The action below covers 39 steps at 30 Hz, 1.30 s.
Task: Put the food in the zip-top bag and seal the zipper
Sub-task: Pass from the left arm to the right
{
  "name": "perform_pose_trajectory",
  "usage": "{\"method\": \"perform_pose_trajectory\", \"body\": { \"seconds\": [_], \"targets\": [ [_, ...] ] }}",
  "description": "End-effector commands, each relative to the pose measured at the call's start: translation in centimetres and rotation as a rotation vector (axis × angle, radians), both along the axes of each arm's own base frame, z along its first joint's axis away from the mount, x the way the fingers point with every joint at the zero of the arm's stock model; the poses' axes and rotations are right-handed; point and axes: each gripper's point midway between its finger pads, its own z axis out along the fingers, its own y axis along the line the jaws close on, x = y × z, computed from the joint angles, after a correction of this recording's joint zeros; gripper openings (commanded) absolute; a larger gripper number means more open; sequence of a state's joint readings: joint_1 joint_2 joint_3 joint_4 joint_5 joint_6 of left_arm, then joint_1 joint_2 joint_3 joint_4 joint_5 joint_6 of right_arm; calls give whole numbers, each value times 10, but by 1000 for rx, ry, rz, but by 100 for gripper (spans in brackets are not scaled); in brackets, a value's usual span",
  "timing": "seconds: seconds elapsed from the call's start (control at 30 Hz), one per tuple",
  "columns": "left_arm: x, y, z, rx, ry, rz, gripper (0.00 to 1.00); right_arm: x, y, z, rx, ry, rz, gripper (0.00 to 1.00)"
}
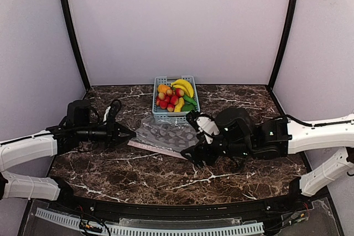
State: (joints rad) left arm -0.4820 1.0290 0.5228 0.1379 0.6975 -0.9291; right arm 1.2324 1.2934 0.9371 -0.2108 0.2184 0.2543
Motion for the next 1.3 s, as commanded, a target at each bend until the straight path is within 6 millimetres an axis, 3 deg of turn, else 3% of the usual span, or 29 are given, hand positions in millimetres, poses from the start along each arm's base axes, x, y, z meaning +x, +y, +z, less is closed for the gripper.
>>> {"method": "perform_pose_trajectory", "body": {
  "seconds": [0.0, 0.43, 0.6, 0.73, 1.0, 1.17, 1.27],
  "targets": [
    [3, -1, 5, 4, 0, 9, 1, -1, 5, -5, -56, -35, 13, 85],
    [7, -1, 5, 5, -4, 26, 1, -14, -1, -37, -232, -84, 50, 89],
    [8, -1, 6, 4, -3, 28, 1, -2, -10, -38, -266, -137, -33, 86],
    [7, 0, 4, 11, 2, 27, 1, 5, -14, -31, -254, -164, -81, 69],
    [6, 0, -6, 21, 17, 28, 1, -1, -5, -27, -216, -148, -38, 29],
    [6, 10, -20, 131, -6, 41, 1, -4, -1, -13, -169, -147, -18, 8],
    [6, 21, -22, 223, -43, 47, 12, -11, 4, 0, -131, -138, 25, 0]
  ]
}}
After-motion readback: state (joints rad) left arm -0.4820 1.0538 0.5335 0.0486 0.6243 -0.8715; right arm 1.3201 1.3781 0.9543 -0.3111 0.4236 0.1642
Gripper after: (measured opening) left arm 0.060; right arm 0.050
